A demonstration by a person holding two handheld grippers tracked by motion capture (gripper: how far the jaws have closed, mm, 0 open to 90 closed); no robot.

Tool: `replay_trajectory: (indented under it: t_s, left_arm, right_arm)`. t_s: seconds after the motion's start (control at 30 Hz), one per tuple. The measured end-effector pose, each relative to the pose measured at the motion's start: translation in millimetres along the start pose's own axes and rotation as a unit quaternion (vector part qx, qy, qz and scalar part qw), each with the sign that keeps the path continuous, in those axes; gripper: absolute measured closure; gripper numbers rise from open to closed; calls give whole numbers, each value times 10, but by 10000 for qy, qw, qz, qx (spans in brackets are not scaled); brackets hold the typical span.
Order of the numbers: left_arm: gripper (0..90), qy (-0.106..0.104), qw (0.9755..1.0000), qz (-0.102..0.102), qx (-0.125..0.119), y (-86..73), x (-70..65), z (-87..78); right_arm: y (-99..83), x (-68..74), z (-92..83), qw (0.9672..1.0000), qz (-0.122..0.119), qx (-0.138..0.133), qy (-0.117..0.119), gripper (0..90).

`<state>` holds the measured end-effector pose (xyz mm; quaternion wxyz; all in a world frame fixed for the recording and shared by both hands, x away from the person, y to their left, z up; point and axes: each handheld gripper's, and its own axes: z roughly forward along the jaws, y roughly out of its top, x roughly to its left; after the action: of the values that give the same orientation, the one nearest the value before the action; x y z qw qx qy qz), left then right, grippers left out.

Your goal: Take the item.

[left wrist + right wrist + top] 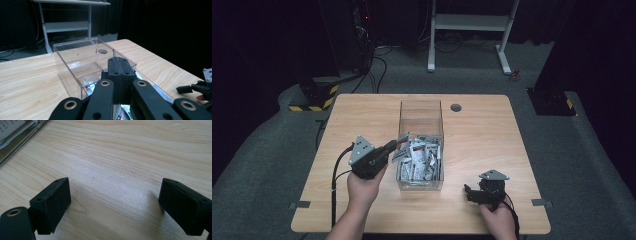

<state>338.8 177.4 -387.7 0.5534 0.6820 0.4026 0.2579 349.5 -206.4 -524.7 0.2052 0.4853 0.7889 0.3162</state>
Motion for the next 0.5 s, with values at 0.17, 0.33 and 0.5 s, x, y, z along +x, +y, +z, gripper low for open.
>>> replay_trajectory:
  t_s: [0.17,0.33,0.5]
  left_arm:
    - [900,73,10000,33,-42,47,48,-46]
    - [900,168,9998,44,-66,80,110,-98]
    - [900,282,9995,61,-86,91,191,-157]
  right_arm:
    - [0,0,0,10000,1,2,2,105]
    - [0,0,0,10000,1,1,1,105]
    - [0,0,0,10000,3,2,0,105]
